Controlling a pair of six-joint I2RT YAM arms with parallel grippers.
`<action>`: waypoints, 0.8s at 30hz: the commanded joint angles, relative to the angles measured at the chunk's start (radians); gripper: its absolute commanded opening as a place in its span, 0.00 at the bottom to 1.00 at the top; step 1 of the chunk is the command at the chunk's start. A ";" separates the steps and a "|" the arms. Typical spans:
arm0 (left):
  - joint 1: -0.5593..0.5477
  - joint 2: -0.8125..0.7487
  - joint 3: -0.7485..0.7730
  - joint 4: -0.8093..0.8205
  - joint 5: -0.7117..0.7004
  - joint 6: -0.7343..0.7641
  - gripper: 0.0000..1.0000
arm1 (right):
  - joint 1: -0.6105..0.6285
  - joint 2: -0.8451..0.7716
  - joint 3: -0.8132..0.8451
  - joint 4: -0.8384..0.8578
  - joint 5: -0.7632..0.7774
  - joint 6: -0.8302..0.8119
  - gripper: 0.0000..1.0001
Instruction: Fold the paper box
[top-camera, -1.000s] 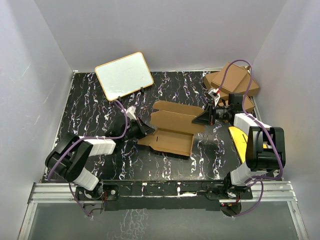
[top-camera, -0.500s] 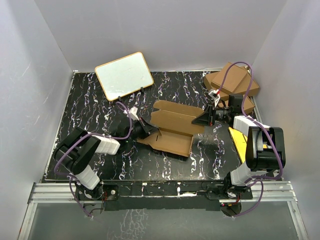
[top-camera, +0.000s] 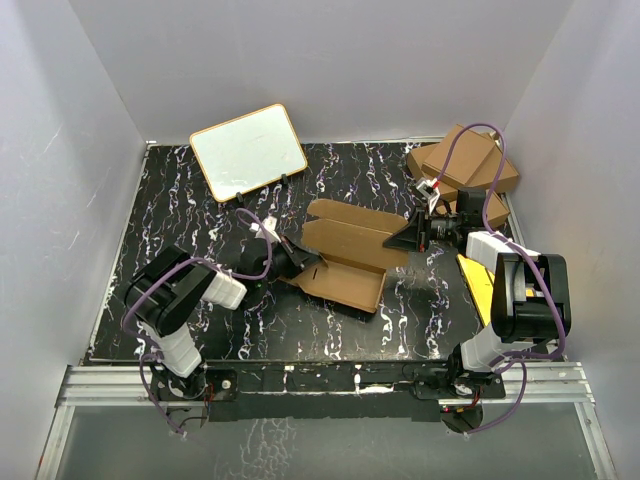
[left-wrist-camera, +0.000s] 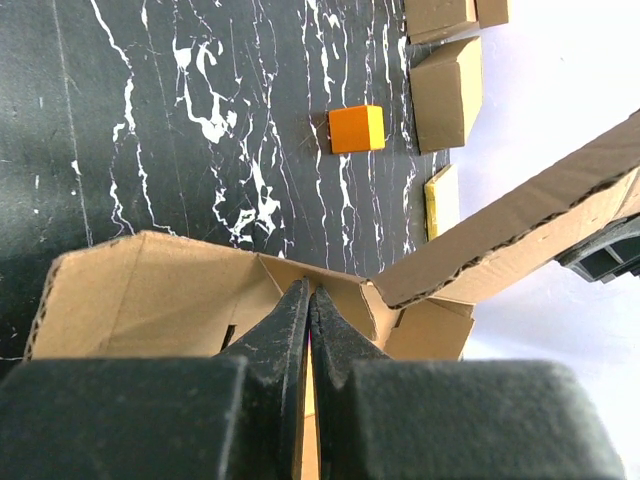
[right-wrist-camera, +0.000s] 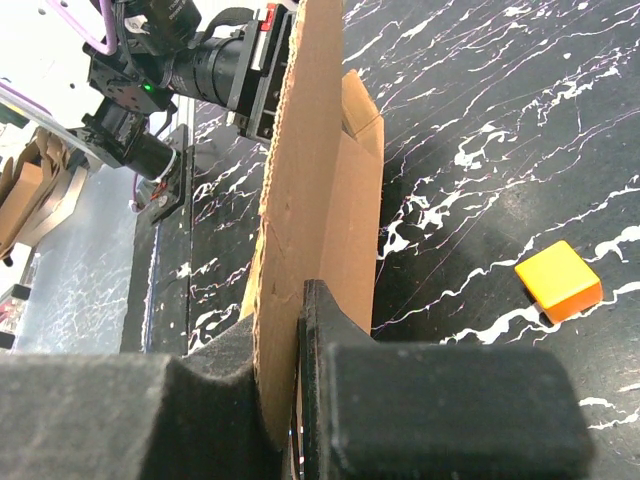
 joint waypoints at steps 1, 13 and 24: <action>-0.020 0.010 0.044 0.076 0.009 -0.023 0.00 | 0.009 0.002 0.000 0.064 -0.058 -0.011 0.08; -0.027 -0.072 0.016 -0.022 -0.009 0.036 0.00 | 0.005 -0.003 0.009 0.054 -0.043 -0.014 0.08; -0.025 -0.409 -0.030 -0.477 -0.038 0.151 0.02 | -0.017 -0.010 0.030 -0.005 -0.042 -0.064 0.08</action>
